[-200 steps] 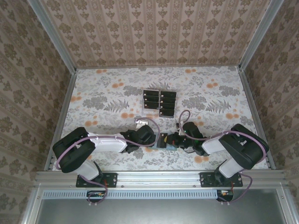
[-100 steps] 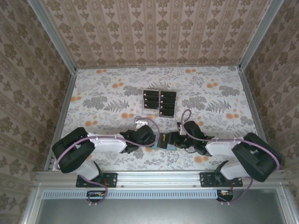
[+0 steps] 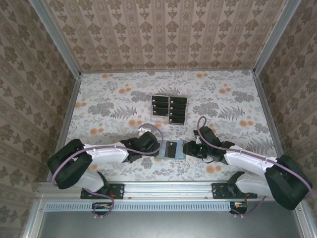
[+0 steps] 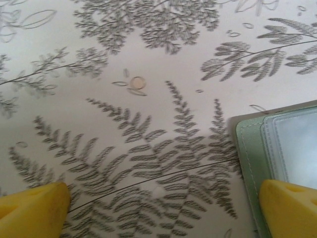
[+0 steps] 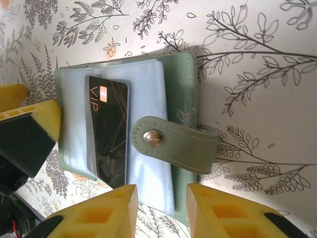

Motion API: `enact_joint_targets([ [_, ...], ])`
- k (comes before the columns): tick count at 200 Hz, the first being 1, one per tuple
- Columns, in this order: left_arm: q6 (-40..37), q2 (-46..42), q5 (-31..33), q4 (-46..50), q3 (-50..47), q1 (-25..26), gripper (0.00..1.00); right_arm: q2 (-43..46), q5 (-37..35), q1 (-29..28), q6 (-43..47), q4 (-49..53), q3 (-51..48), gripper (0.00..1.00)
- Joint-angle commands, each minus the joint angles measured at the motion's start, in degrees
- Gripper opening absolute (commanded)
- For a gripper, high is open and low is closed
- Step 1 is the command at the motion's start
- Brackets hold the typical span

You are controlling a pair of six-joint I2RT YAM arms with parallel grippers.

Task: Put the credit cards into the card holder

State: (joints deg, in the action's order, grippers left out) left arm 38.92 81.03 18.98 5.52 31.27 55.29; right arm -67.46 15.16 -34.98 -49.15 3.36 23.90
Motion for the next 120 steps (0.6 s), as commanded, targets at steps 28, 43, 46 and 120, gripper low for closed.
enact_joint_targets([
  [28, -1.4, -5.6, -2.0, 4.5, -2.1, -2.0, 1.00, -4.1, -1.4, -1.5, 0.6, 2.3, 5.2, 0.26],
  [43, -1.5, -6.8, -2.3, 4.5, -2.7, -2.2, 1.00, -4.8, -2.0, -2.2, 0.5, 2.8, 6.5, 0.26],
  [46, -1.5, -7.0, -2.3, 4.6, -2.8, -2.2, 1.00, -4.8, -2.2, -2.5, 0.5, 2.8, 6.7, 0.27],
  [120, -0.9, -8.3, -3.1, 3.2, -4.5, -2.4, 1.00, -11.3, -3.8, -5.0, 0.5, 2.2, 11.1, 0.27],
])
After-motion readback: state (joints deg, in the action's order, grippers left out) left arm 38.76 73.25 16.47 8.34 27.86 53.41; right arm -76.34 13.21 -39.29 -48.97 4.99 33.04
